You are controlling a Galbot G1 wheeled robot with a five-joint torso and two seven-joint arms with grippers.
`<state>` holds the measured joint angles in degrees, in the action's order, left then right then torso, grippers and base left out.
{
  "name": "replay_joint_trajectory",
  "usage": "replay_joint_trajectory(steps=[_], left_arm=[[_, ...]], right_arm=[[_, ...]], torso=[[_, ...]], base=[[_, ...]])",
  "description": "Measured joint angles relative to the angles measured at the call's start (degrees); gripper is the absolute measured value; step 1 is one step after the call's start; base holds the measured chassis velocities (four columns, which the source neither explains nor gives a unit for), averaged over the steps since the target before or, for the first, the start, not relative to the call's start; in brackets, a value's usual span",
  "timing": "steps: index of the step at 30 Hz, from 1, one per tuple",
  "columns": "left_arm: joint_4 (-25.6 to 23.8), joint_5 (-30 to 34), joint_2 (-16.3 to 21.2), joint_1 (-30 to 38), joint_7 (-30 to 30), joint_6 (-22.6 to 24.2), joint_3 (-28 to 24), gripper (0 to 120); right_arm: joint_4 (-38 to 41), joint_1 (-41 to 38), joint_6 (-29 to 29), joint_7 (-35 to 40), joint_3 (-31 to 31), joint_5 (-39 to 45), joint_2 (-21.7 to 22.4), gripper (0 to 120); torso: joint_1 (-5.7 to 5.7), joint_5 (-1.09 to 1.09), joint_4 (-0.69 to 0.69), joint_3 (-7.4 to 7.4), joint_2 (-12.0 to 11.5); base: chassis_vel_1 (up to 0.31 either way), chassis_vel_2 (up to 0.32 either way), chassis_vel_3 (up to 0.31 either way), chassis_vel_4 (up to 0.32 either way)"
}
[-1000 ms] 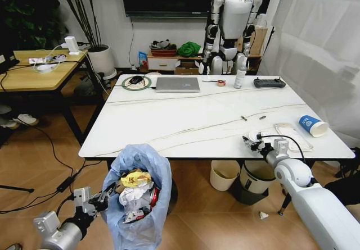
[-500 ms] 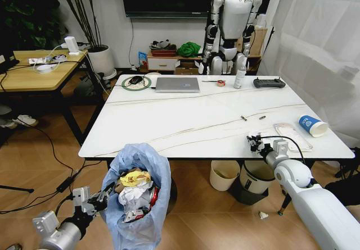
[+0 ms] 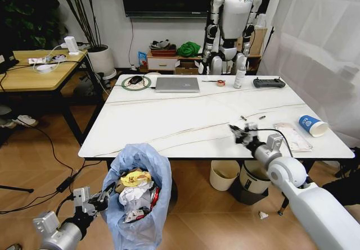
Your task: Pick up the trash bin and place the trash from the table into it.
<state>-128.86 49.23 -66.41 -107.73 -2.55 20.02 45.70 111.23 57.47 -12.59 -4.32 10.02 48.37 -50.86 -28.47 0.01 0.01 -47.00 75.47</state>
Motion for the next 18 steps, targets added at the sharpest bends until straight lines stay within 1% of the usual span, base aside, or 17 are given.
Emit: replay_joint_trajectory(steps=[4,5,9,12,14,16,18], left_arm=[[-0.2,0.0,0.1,0.0,0.1,0.0,0.0,0],[-0.2,0.0,0.1,0.0,0.1,0.0,0.0,0],[-0.8,0.0,0.2,0.0,0.2,0.1,0.0,0],[-1.3,0.0,0.5,-0.4,0.2,0.2,0.3,0],[-1.4,0.0,0.5,-0.5,0.3,0.2,0.3,0],[-1.9,0.2,0.5,-0.8,0.3,0.3,0.5,0],[-2.0,0.3,0.3,-1.0,0.3,0.3,0.6,0]], right_arm=[[8.6,-2.3,2.9,-3.9,-8.7,3.0,1.9,0],[8.6,-2.3,2.9,-3.9,-8.7,3.0,1.9,0],[12.6,-6.1,5.7,-6.8,-18.8,4.9,2.3,0],[12.9,-10.1,7.3,-8.5,-25.4,5.4,1.5,0],[12.7,-11.0,7.5,-8.7,-26.6,5.4,1.3,0],[11.3,-13.5,8.2,-9.0,-31.1,5.3,0.4,0],[10.4,-14.1,8.5,-9.0,-33.6,5.0,0.0,0]], torso=[[0.00,0.01,-0.01,0.00,0.0],[0.00,0.01,-0.01,0.00,0.0],[0.00,0.00,-0.01,0.00,0.0],[0.00,0.01,0.00,0.00,0.0],[0.00,0.00,-0.01,0.00,0.0],[0.00,0.01,-0.01,0.00,0.0],[0.00,0.00,-0.01,0.00,0.0]], base=[[0.000,0.000,0.000,0.000],[0.000,0.000,0.000,0.000],[0.000,0.000,0.000,0.000],[0.000,0.000,0.000,0.000],[0.000,0.000,0.000,0.000],[0.000,0.000,0.000,0.000],[0.000,0.000,0.000,0.000]])
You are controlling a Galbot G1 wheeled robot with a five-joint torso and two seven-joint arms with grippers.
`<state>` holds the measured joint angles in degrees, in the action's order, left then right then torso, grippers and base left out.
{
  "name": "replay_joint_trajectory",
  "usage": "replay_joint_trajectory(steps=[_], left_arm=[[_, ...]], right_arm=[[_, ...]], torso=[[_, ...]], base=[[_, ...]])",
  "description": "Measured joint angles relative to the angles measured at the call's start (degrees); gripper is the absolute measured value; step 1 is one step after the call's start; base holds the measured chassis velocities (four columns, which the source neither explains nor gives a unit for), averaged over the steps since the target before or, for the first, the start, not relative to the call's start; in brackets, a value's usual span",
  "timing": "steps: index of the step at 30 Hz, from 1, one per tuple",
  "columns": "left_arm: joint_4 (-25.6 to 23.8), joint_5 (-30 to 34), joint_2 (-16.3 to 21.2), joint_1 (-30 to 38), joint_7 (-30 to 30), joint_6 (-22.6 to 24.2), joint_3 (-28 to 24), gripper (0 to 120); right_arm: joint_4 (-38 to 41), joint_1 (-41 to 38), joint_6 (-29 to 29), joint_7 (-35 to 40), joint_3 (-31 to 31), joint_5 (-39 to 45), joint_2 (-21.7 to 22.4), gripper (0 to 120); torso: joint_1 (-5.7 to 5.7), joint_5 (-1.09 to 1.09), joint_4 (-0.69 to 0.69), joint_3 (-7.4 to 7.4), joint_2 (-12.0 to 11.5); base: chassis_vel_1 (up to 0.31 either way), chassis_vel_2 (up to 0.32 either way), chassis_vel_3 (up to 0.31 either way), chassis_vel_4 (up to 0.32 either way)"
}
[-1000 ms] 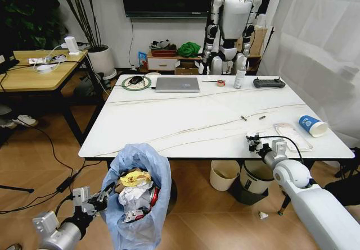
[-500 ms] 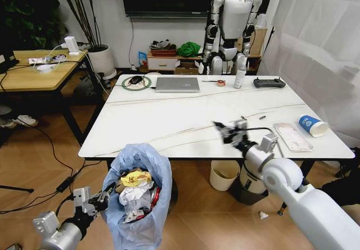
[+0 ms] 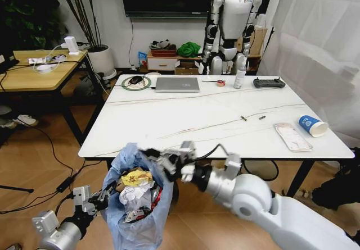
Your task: Pick up the trash bin and place the trash from the table into it.
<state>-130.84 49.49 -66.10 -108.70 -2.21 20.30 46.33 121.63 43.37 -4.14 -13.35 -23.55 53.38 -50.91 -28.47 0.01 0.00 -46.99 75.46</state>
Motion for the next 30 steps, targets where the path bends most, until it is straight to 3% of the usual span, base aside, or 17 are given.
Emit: replay_joint_trajectory(steps=[5,9,18,25,27,30], left_arm=[[-0.2,0.0,-0.6,-0.2,0.2,0.0,-0.2,0],[-0.4,0.1,-0.8,-0.7,1.1,0.5,-0.6,0],[0.0,0.6,-0.1,-0.9,2.1,1.0,-1.0,0],[2.1,1.0,-0.1,-0.9,2.8,1.1,-1.9,0],[3.1,0.8,-0.5,-1.1,2.8,0.9,-2.3,0],[4.2,0.3,-1.1,-0.9,2.4,0.4,-3.0,0]], right_arm=[[-2.5,1.0,0.2,1.1,-3.0,-3.5,-1.1,0],[-3.6,2.7,0.2,2.5,-2.4,-5.6,-1.2,10],[-0.8,9.3,0.0,4.3,3.5,-7.4,1.7,43],[1.8,14.9,0.3,8.9,12.1,-11.3,2.9,70],[1.2,17.6,2.9,12.1,15.7,-14.2,2.9,77],[-3.2,25.0,12.8,13.9,23.1,-16.3,1.7,90]], torso=[[0.00,0.00,0.01,0.00,0.0],[0.00,-0.01,0.01,0.00,0.0],[0.00,-0.02,0.02,0.00,0.0],[0.00,-0.01,0.01,0.00,0.0],[0.00,-0.02,-0.01,0.00,0.0],[0.00,-0.05,-0.01,0.00,0.0]], base=[[0.000,0.000,0.000,0.000],[0.000,0.000,0.000,0.000],[0.000,0.000,0.000,0.000],[0.000,0.000,0.000,0.000],[0.000,0.000,0.000,0.000],[0.000,0.000,0.000,0.000]])
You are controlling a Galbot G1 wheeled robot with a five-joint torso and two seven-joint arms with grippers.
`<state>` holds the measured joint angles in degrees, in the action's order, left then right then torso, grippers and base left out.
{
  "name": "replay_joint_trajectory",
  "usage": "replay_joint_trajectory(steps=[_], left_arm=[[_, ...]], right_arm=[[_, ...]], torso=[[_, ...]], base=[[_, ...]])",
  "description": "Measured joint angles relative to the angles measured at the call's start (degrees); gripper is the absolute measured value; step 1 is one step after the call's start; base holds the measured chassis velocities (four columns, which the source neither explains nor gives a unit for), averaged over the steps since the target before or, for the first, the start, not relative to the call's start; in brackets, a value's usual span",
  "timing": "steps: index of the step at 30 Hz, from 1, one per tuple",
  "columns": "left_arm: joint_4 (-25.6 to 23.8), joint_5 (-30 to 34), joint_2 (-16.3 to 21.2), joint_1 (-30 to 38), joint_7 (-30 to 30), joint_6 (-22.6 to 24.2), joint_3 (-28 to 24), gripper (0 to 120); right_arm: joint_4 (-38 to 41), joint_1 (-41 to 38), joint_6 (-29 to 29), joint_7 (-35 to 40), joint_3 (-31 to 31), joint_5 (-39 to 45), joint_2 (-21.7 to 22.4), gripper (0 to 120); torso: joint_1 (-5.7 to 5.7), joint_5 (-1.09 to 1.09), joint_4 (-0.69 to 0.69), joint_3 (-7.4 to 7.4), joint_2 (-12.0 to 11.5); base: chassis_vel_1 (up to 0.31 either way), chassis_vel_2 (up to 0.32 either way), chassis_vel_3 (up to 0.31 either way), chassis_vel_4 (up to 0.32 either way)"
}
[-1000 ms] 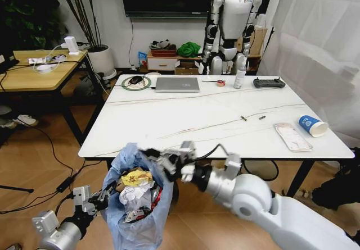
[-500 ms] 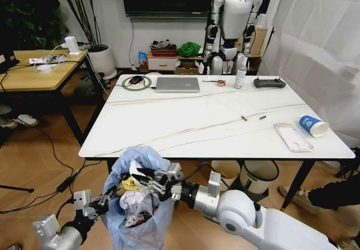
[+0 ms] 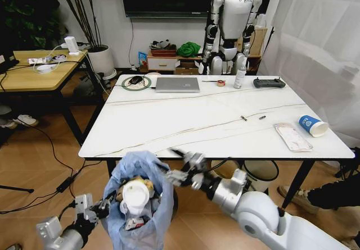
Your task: Pick up the trash bin and place the trash from the table into it.
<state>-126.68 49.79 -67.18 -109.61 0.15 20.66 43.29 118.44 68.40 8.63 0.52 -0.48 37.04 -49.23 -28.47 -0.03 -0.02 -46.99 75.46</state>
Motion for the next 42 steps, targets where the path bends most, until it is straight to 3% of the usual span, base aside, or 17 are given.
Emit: replay_joint_trajectory(steps=[5,8,9,14,16,18,22,27,42], left_arm=[[0.3,-0.5,-0.1,0.7,-0.4,-0.3,-0.7,0],[0.6,-0.8,0.2,1.9,-0.8,-0.6,-1.4,0],[0.6,-0.8,0.2,1.9,-0.8,-0.6,-1.4,0],[1.9,-1.3,-0.2,2.8,-1.7,-1.5,-3.2,0],[2.1,-1.4,-0.2,2.8,-1.8,-1.6,-3.3,0],[3.4,-2.2,0.0,2.6,-2.4,-2.2,-4.6,0],[4.5,-2.3,0.0,2.9,-2.7,-2.7,-6.3,0],[5.1,-2.3,0.5,3.5,-2.9,-2.8,-8.0,0],[5.2,-2.2,0.5,3.8,-3.2,-3.1,-8.7,0]], right_arm=[[-3.7,9.1,1.2,-3.0,10.1,-2.8,-2.0,99],[-6.3,15.0,2.1,-5.2,19.8,-4.3,-6.1,100],[-6.3,15.0,2.1,-5.2,19.8,-4.3,-6.1,100],[-9.1,22.7,5.4,-12.8,31.1,-7.2,-18.9,100],[-9.2,23.2,5.5,-13.0,31.5,-7.4,-19.6,100],[-9.7,26.3,6.6,-14.8,34.8,-8.9,-24.5,100],[-10.3,28.2,7.7,-16.4,37.8,-9.5,-29.5,100],[-11.0,28.3,8.2,-17.5,39.1,-9.6,-32.5,100],[-12.0,27.4,8.5,-18.4,39.0,-9.0,-33.7,100]], torso=[[0.00,0.02,0.05,0.00,0.0],[0.00,0.03,0.04,0.00,0.0],[0.00,0.03,0.04,0.00,0.0],[0.00,0.02,0.04,0.00,0.0],[0.00,0.01,0.04,0.00,0.0],[0.00,0.03,0.03,0.01,0.0],[0.00,0.03,0.03,0.01,0.0],[0.00,0.04,0.02,0.00,0.0],[0.00,0.04,0.02,0.00,0.0]], base=[[0.000,0.000,0.000,0.000],[0.000,0.000,0.000,0.000],[0.000,0.000,0.000,0.000],[0.000,0.000,0.000,0.000],[0.000,0.000,0.000,0.000],[0.000,0.000,0.000,0.000],[0.000,0.000,0.000,0.000],[0.000,0.000,0.000,0.000],[-0.010,-0.013,0.011,0.012]])
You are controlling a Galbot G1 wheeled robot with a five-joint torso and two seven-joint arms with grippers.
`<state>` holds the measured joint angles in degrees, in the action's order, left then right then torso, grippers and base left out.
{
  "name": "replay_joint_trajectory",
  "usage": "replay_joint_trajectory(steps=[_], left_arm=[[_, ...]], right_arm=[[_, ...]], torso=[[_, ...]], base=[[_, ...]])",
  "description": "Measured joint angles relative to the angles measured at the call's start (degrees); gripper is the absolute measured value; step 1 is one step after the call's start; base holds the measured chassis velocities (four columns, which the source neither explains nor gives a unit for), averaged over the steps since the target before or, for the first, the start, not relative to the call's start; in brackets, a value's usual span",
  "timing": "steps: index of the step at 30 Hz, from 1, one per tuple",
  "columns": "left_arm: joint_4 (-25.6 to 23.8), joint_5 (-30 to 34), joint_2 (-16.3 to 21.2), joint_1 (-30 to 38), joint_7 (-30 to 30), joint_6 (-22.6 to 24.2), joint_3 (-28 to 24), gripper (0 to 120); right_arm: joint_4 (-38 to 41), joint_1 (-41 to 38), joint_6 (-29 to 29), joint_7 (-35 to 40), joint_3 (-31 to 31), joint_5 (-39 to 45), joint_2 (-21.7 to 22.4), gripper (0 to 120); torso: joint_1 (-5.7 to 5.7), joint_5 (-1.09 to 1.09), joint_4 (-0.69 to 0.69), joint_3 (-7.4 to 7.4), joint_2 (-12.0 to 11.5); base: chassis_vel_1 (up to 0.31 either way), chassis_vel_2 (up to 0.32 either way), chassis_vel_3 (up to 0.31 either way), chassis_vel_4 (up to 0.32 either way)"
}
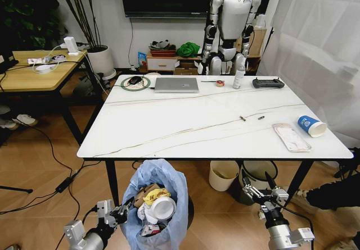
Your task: Pick up the trash bin and place the trash from the table into it.
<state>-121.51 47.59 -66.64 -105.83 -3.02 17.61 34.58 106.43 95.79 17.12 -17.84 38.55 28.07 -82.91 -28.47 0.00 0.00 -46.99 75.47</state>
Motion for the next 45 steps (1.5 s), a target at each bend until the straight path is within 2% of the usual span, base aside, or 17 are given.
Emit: replay_joint_trajectory(steps=[45], left_arm=[[-0.7,-1.2,-1.0,-0.7,-0.2,-0.3,-0.6,0]], right_arm=[[-0.8,-0.8,0.4,-1.1,-0.3,1.5,0.7,100]], torso=[[0.00,0.00,0.00,0.00,0.0]], base=[[-0.093,-0.093,0.090,0.097]])
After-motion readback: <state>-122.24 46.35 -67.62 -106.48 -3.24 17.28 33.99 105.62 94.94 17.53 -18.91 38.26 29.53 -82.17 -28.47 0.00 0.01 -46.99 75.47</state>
